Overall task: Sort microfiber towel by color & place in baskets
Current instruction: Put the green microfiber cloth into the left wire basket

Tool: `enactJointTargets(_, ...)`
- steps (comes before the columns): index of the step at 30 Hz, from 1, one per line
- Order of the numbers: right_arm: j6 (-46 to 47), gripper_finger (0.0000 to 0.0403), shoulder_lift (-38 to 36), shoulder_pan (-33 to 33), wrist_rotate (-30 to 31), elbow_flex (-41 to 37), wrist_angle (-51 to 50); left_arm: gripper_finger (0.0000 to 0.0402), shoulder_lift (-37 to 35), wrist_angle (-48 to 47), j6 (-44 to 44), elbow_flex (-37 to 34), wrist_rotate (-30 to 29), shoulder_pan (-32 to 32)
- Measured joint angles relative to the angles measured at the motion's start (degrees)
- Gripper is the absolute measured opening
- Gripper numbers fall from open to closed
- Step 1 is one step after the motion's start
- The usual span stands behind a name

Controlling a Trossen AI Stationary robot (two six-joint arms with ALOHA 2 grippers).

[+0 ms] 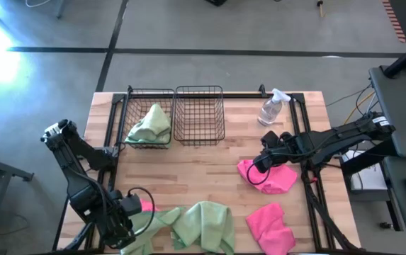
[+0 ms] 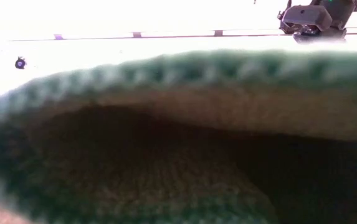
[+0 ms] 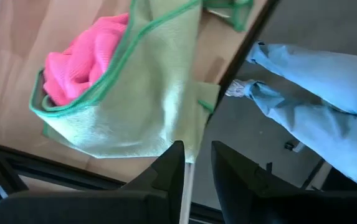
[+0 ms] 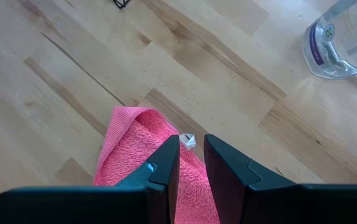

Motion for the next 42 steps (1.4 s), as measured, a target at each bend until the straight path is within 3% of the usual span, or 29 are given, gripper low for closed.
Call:
enactJointTargets(8,-0.01,0.0068,0.01,0.0,0.01,0.0,0.02,0.0075,1.18,2.69,-0.97,-6.35,-1.27,-0.39)
enactJointTargets(17,-0.03,0.0068,0.0,0.0,0.0,-0.01,0.02,0.0087,1.74,23.41,-0.76,-17.07,0.6,-0.48)
enactJointTargets(29,0.04,0.0068,0.0,0.0,-0.02,-0.02,0.02,0.0097,1.72,24.14,-1.61,-22.66,-0.07,-0.48)
enactJointTargets(42,0.03,0.0068,0.0,0.0,-0.13,-0.02,0.18,0.0112,1.72,29.02,-2.06,-23.0,-0.29,-0.5)
